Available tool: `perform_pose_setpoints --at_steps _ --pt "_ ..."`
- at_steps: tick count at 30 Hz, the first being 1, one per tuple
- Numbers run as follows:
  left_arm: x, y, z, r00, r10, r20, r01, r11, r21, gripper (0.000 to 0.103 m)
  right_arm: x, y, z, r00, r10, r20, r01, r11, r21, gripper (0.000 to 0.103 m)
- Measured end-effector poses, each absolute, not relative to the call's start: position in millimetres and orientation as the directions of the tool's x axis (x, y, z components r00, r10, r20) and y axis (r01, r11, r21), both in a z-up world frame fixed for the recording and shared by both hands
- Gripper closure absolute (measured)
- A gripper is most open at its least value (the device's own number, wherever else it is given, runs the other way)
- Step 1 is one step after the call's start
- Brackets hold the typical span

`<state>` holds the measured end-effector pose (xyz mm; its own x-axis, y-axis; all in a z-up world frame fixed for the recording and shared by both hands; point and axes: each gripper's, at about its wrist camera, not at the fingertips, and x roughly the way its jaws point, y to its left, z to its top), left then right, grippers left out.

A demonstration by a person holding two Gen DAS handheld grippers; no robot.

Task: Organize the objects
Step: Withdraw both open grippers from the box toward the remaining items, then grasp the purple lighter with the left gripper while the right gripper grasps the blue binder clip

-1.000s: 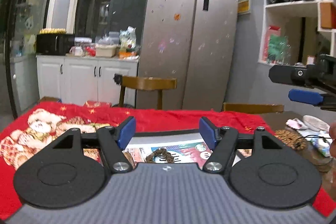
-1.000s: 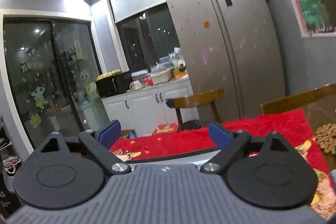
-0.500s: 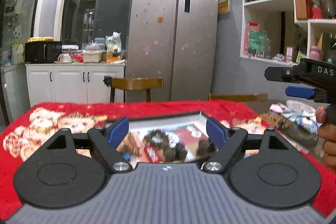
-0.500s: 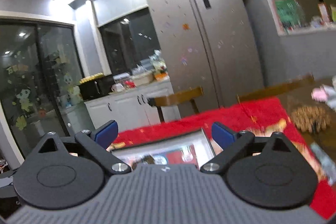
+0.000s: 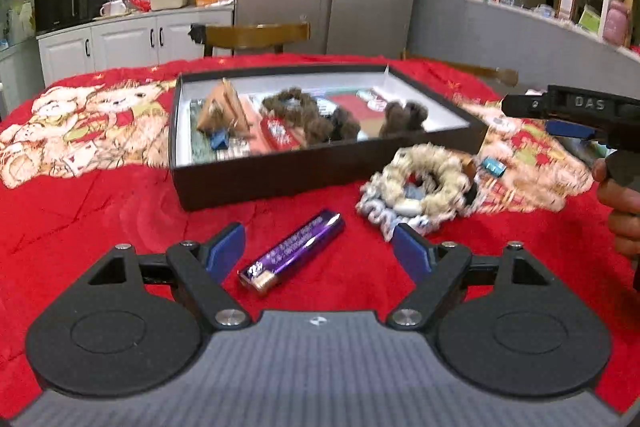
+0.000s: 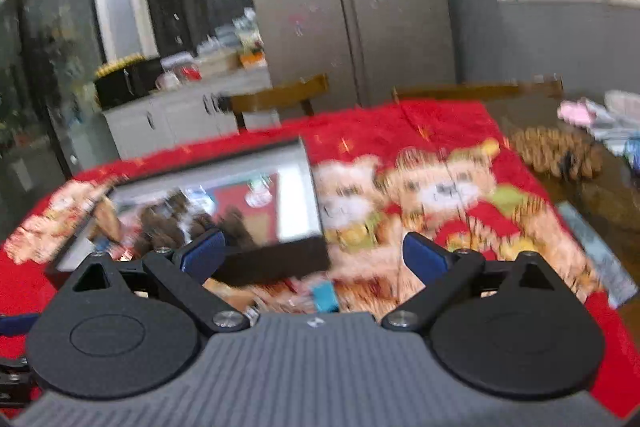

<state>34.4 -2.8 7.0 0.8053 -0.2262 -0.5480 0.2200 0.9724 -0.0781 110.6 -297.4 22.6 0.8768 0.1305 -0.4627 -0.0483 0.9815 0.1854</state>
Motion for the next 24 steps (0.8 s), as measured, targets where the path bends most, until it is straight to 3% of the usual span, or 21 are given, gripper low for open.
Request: perform_pose_setpoints --at_steps 5,16,19,24 --pt "37 -4 1 0.790 -0.220 -0.573 0.200 0.975 -0.099 0.019 123 -292 3 0.824 0.165 -0.542 -0.083 0.981 0.174 0.006" --pt "51 -14 -7 0.770 -0.174 -0.614 0.199 0.980 -0.028 0.020 130 -289 -13 0.799 0.160 -0.579 -0.085 0.984 0.154 0.009" --pt "48 -19 -7 0.778 -0.154 -0.608 0.207 0.978 0.018 0.033 128 -283 -12 0.810 0.140 -0.570 -0.109 0.990 0.089 0.009" --pt "43 -17 -6 0.788 -0.177 -0.589 0.228 0.973 0.013 0.072 123 -273 -9 0.831 0.109 -0.545 -0.163 0.985 -0.050 0.009"
